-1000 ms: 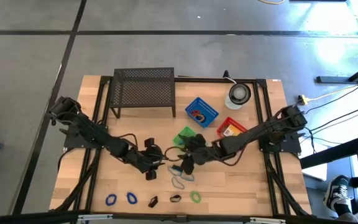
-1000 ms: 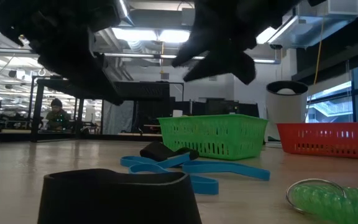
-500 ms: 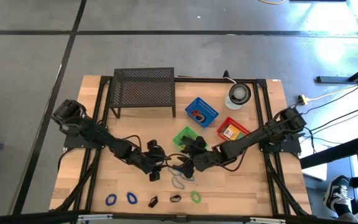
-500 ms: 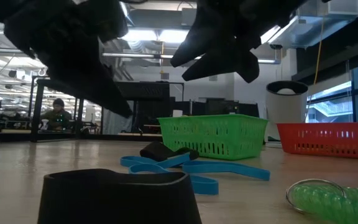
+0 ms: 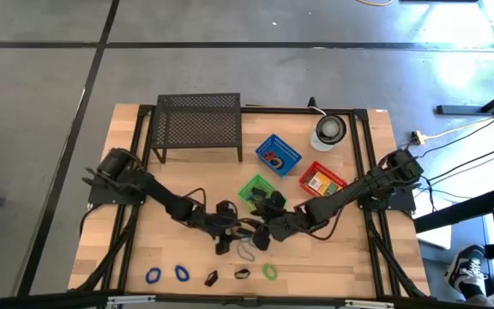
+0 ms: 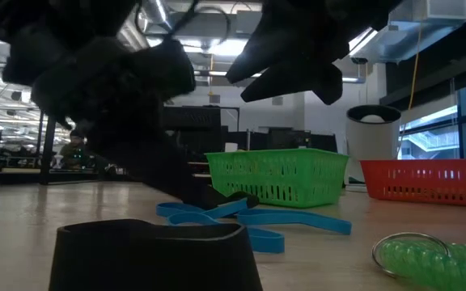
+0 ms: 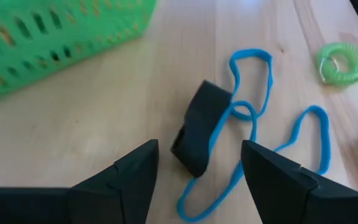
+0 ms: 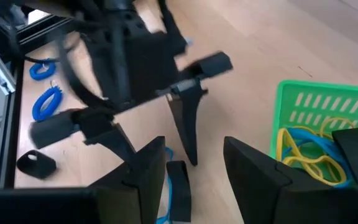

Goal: Pick & Place Office Desk Supplies
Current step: Put the black rubber band into the green basket

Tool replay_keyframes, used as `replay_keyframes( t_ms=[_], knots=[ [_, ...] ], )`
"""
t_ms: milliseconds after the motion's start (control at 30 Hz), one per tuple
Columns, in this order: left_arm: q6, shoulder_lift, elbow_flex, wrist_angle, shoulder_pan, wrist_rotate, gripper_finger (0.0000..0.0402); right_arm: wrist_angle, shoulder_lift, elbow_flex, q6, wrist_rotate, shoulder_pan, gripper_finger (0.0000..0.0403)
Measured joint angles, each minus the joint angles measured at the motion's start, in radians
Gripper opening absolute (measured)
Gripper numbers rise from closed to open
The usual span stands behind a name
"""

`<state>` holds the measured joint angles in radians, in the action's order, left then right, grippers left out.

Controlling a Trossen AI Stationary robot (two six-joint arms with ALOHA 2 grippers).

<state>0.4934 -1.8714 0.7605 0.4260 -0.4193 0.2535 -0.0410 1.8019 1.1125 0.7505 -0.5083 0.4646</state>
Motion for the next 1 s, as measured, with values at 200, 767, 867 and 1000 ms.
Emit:
replay_keyframes(
  t_ms=[200,767,867,1000],
  knots=[
    [0.006,-0.036,0.002,0.045,0.025,-0.034,0.0215,-0.002,0.000,0.000,0.000,0.000,0.015,0.0164],
    [-0.017,-0.025,0.000,0.022,0.045,-0.046,0.0050,-0.030,0.000,0.000,-0.008,0.000,0.015,0.0164],
    [-0.017,-0.025,0.000,0.022,0.055,-0.064,0.0017,-0.034,0.000,0.000,-0.008,0.000,0.015,0.0164],
    [-0.017,-0.024,0.000,0.024,0.074,-0.109,0.0007,-0.038,0.000,0.000,-0.013,0.000,0.015,0.0164]
  ],
)
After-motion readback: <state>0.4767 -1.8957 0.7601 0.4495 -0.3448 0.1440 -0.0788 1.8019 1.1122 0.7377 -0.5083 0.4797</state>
